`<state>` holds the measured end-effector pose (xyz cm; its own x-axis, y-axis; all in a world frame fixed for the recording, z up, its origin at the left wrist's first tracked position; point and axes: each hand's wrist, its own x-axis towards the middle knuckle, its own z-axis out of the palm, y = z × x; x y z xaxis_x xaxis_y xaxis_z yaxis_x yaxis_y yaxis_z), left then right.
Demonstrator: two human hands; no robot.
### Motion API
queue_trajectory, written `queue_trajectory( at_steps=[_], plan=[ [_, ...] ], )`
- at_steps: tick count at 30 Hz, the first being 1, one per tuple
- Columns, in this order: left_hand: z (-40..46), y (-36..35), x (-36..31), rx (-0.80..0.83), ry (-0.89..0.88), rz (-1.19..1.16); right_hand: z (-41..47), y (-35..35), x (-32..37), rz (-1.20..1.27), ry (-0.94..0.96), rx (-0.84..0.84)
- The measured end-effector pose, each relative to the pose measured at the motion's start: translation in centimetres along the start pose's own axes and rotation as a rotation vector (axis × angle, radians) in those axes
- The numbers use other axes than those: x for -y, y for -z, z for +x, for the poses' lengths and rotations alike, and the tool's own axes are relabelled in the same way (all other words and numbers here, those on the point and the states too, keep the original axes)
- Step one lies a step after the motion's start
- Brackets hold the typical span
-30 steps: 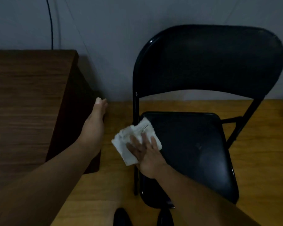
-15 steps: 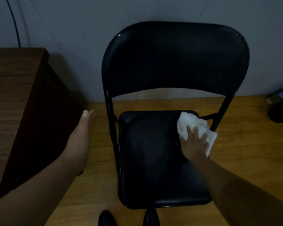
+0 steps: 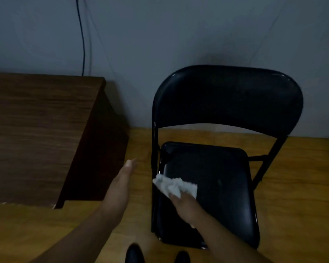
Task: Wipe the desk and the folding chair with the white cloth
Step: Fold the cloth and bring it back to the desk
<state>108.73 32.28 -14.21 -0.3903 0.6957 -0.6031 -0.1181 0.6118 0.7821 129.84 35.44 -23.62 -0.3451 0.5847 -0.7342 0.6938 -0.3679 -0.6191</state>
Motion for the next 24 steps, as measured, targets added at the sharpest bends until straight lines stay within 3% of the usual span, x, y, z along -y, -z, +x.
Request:
queue_trajectory(
  at_steps=[2, 3, 6, 8, 12, 17, 21, 24],
  plan=[
    [-3.3, -0.9, -0.4, 0.046, 0.068, 0.015, -2.8, 1.9, 2.2, 0.330, -0.246, -0.005],
    [-5.0, -1.0, -0.6, 0.032, 0.133, 0.012, -4.5, 2.3, 2.9, 0.527, -0.261, -0.025],
    [-10.5, -0.2, -1.2, 0.093, 0.097, 0.003, -10.1, 3.9, 5.4, 1.033, -0.132, -0.042],
    [-13.3, 0.3, -2.8, 0.093, 0.088, -0.013, -13.8, 5.1, 7.7, 1.201, -0.049, 0.003],
    [-18.2, 1.7, -6.0, 0.101, 0.145, -0.162, -21.0, 6.5, 12.3, 1.368, 0.045, 0.101],
    [-24.1, 3.2, -10.3, 0.302, 0.283, -0.624, -28.6, 6.2, 16.9, 1.416, 0.185, 0.218],
    [-28.0, 5.0, -12.6, 0.289, 0.189, -0.879, -32.8, 3.7, 19.9, 1.359, 0.241, 0.293],
    [-30.4, 8.8, -13.3, 0.233, 0.094, -0.894, -34.9, 1.9, 21.6, 1.278, 0.315, 0.240]
  ],
)
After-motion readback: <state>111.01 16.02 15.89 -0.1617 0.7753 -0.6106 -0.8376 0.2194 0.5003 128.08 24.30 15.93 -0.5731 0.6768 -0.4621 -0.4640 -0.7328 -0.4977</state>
